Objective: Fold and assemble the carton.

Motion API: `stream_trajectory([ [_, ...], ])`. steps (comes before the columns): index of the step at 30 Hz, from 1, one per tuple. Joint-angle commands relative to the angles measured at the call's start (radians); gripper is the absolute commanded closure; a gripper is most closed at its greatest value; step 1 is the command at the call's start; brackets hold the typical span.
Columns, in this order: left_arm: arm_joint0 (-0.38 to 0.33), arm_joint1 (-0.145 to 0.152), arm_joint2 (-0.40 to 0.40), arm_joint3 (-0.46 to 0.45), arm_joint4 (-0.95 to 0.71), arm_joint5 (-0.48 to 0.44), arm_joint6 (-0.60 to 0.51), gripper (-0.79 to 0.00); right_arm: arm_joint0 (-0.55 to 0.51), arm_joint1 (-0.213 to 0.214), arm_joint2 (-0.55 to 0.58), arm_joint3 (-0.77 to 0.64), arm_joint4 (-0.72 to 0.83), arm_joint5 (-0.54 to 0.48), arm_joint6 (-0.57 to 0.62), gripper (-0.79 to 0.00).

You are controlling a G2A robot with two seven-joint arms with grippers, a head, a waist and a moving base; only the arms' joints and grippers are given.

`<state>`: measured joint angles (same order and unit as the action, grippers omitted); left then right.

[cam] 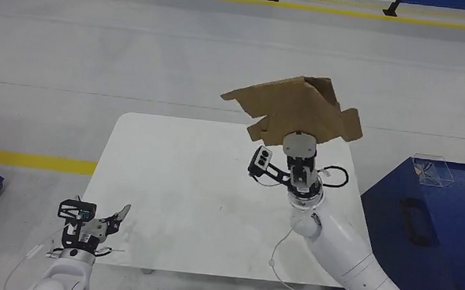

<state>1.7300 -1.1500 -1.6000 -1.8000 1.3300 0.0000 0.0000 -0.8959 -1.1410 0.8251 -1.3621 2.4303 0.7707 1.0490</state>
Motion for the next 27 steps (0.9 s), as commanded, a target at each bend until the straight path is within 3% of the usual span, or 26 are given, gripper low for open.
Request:
stream_trajectory([
  [1, 0.0, 0.0, 0.0, 0.0, 0.0, 0.0, 0.0, -0.785, -0.032, -0.01, -0.008, 0.043, 0.209, 0.213, -0.212, 0.0],
  [4, 0.0, 0.0, 0.0, 0.0, 0.0, 0.0, 0.0, -0.785, -0.045, -0.016, -0.091, 0.069, 0.347, 0.242, -0.321, 0.0],
  [8, 0.0, 0.0, 0.0, 0.0, 0.0, 0.0, 0.0, -0.785, -0.034, -0.003, -0.173, 0.057, 0.642, 0.242, -0.551, 0.0],
  [16, 0.0, 0.0, 0.0, 0.0, 0.0, 0.0, 0.0, -0.785, 0.001, 0.005, -0.092, 0.068, 0.642, 0.242, -0.56, 0.0],
  [19, 0.0, 0.0, 0.0, 0.0, 0.0, 0.0, 0.0, -0.785, 0.042, 0.008, 0.012, 0.108, 0.51, 0.242, -0.481, 0.0],
  [22, 0.0, 0.0, 0.0, 0.0, 0.0, 0.0, 0.0, -0.785, 0.084, 0.002, 0.135, 0.151, 0.162, 0.242, -0.254, 0.0],
  [24, 0.0, 0.0, 0.0, 0.0, 0.0, 0.0, 0.0, -0.785, 0.093, -0.008, 0.207, 0.115, -0.059, 0.115, -0.115, 0.0],
  [27, 0.0, 0.0, 0.0, 0.0, 0.0, 0.0, 0.0, -0.785, 0.094, -0.009, 0.218, 0.106, -0.1, 0.086, -0.085, 0.0],
])
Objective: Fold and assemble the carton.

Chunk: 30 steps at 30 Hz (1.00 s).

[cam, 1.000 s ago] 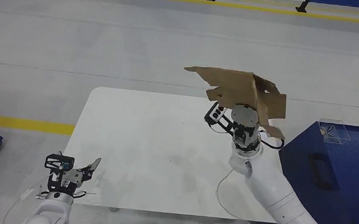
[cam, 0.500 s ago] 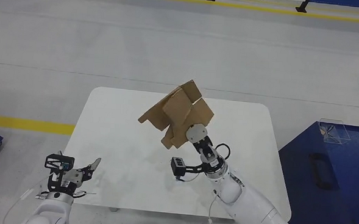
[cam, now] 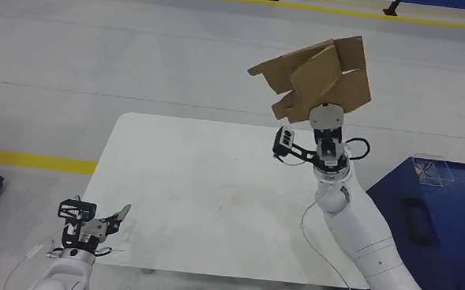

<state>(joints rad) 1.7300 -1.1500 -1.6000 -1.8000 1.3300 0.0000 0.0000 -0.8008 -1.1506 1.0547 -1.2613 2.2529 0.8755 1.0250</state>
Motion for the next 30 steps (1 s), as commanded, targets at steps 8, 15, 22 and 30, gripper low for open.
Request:
stream_trajectory([
  [8, 0.0, 0.0, 0.0, 0.0, 0.0, 0.0, 0.0, -0.785, -0.001, 0.0, -0.011, 0.005, 0.078, -0.019, -0.061, 0.0],
  [15, 0.0, 0.0, 0.0, 0.0, 0.0, 0.0, 0.0, -0.785, -0.001, 0.0, -0.011, 0.005, 0.078, -0.019, -0.061, 0.0],
  [22, 0.0, 0.0, 0.0, 0.0, 0.0, 0.0, 0.0, -0.785, -0.001, 0.0, -0.011, 0.005, 0.078, -0.019, -0.061, 0.0],
  [30, 0.0, 0.0, 0.0, 0.0, 0.0, 0.0, 0.0, -0.785, -0.03, 0.023, 0.164, -0.147, -0.284, -0.253, 0.042, 0.0],
])
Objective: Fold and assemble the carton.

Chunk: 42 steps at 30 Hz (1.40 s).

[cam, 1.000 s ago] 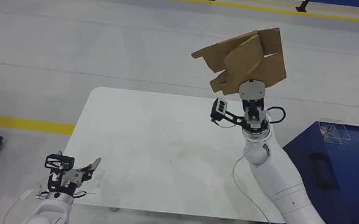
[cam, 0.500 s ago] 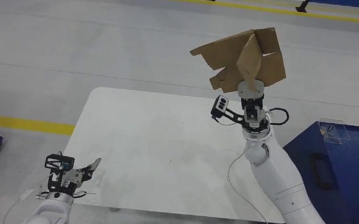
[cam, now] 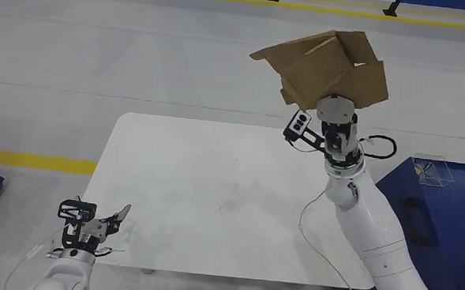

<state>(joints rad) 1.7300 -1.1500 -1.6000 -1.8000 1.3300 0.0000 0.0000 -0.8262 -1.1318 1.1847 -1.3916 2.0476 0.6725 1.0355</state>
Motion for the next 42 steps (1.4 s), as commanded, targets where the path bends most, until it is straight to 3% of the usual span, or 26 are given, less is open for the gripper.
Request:
stream_trajectory([
  [1, 0.0, 0.0, 0.0, 0.0, 0.0, 0.0, 0.0, -0.785, -0.009, 0.009, 0.064, -0.036, -0.146, -0.098, 0.057, 0.0],
  [6, 0.0, 0.0, 0.0, 0.0, 0.0, 0.0, 0.0, -0.785, -0.055, 0.031, 0.212, -0.135, -0.436, -0.372, 0.149, 0.0],
  [11, 0.0, 0.0, 0.0, 0.0, 0.0, 0.0, 0.0, -0.785, -0.129, 0.047, 0.33, -0.25, -0.743, -0.66, 0.149, 0.0],
  [20, 0.0, 0.0, 0.0, 0.0, 0.0, 0.0, 0.0, -0.785, -0.264, 0.053, 0.358, -0.392, -1.243, -1.009, 0.031, 0.0],
  [28, 0.0, 0.0, 0.0, 0.0, 0.0, 0.0, 0.0, -0.785, -0.303, 0.053, 0.274, -0.427, -1.667, -1.142, -0.017, 0.0],
  [32, 0.0, 0.0, 0.0, 0.0, 0.0, 0.0, 0.0, -0.785, -0.309, 0.05, 0.228, -0.407, -1.71, -1.193, -0.019, 0.0],
  [42, 0.0, 0.0, 0.0, 0.0, 0.0, 0.0, 0.0, -0.785, -0.309, 0.05, 0.217, -0.403, -1.702, -1.192, -0.012, 0.0],
])
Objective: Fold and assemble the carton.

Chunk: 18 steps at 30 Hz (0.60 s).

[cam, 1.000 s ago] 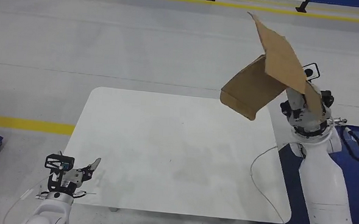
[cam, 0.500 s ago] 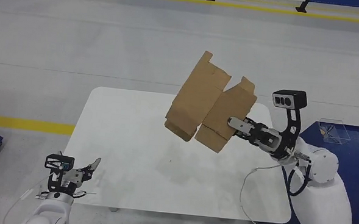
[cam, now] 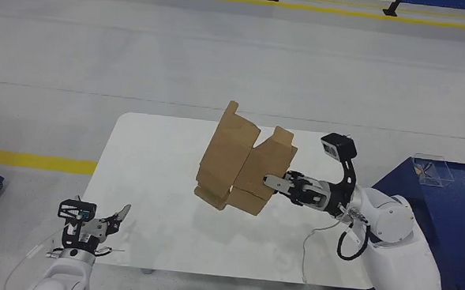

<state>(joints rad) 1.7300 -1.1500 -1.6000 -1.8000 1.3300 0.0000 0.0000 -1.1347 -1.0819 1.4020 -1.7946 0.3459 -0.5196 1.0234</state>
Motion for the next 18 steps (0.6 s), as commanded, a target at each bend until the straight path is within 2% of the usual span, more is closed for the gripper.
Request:
stream_trajectory([
  [1, 0.0, 0.0, 0.0, 0.0, 0.0, 0.0, 0.0, -0.785, 0.0, 0.0, 0.0, 0.0, 0.0, 0.0, 0.0, 0.0],
  [5, 0.0, 0.0, 0.0, 0.0, 0.0, 0.0, 0.0, -0.785, 0.005, 0.008, 0.068, -0.05, -0.105, 0.0, -0.054, 0.0],
  [9, 0.0, 0.0, 0.0, 0.0, 0.0, 0.0, 0.0, -0.785, -0.013, 0.023, 0.219, -0.165, -0.336, -0.066, -0.127, 0.0],
  [14, 0.0, 0.0, 0.0, 0.0, 0.0, 0.0, 0.0, -0.785, -0.067, 0.032, 0.388, -0.294, -0.554, -0.113, -0.236, 0.0],
  [18, 0.0, 0.0, 0.0, 0.0, 0.0, 0.0, 0.0, -0.785, -0.103, 0.035, 0.488, -0.422, -0.821, -0.133, -0.321, 0.0],
])
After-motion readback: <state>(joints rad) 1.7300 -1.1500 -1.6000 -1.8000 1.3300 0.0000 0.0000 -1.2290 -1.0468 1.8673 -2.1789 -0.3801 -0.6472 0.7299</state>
